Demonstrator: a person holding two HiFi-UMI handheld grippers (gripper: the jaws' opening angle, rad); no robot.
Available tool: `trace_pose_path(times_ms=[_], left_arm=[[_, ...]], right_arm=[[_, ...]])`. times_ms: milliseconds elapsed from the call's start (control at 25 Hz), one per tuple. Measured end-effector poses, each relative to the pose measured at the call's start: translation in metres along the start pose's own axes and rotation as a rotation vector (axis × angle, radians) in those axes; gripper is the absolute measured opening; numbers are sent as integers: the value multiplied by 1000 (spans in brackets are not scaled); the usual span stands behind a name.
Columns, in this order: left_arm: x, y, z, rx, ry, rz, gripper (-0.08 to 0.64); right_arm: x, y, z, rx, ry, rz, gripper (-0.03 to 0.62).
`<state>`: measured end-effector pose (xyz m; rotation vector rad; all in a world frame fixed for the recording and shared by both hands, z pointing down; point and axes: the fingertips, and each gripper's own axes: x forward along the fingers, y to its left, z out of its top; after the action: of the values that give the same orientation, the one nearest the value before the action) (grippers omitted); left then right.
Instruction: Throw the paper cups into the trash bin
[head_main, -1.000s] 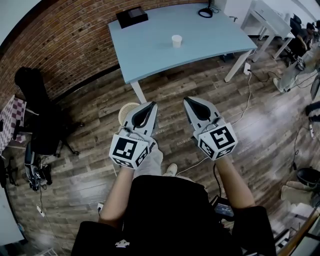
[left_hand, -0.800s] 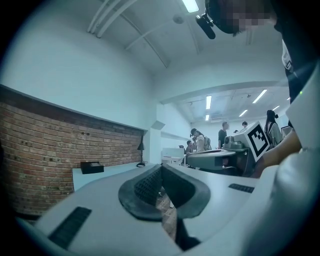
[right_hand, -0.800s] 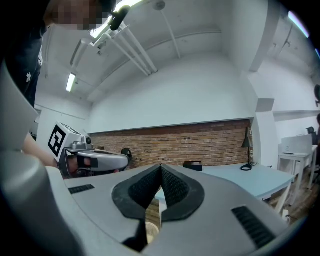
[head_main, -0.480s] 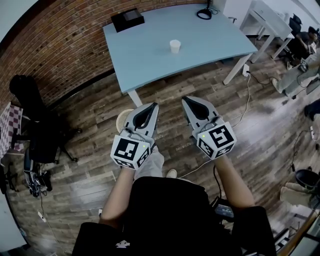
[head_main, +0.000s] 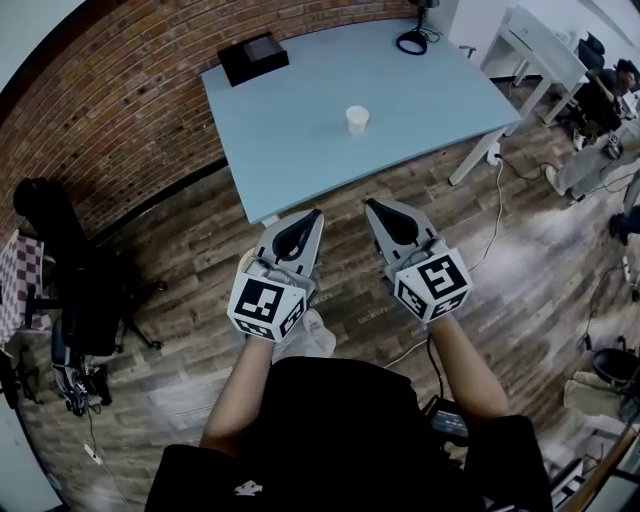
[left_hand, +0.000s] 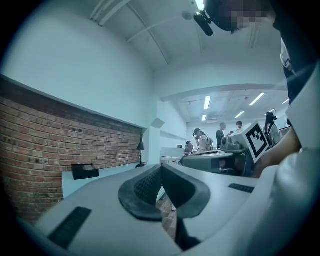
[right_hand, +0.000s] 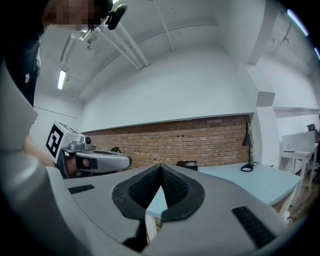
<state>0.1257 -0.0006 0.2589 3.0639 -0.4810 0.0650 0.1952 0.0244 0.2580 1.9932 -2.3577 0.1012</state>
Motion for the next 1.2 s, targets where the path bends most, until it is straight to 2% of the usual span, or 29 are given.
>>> trace_pose_path(times_ms=[520,800,960,1200], left_arm=[[36,88,21,16,-10,-39,0],[47,115,18,-46,-29,-57,0],[56,119,3,-64,0,-49,0],[88,128,-13,-87,27,-2,0]], right_arm=[[98,-27,28,-13,-8,-31,3],[121,-45,16,-12,22,-57,3],[127,-64,7,24,39,-37,3],[145,-105,-14,-2,105,6,5]])
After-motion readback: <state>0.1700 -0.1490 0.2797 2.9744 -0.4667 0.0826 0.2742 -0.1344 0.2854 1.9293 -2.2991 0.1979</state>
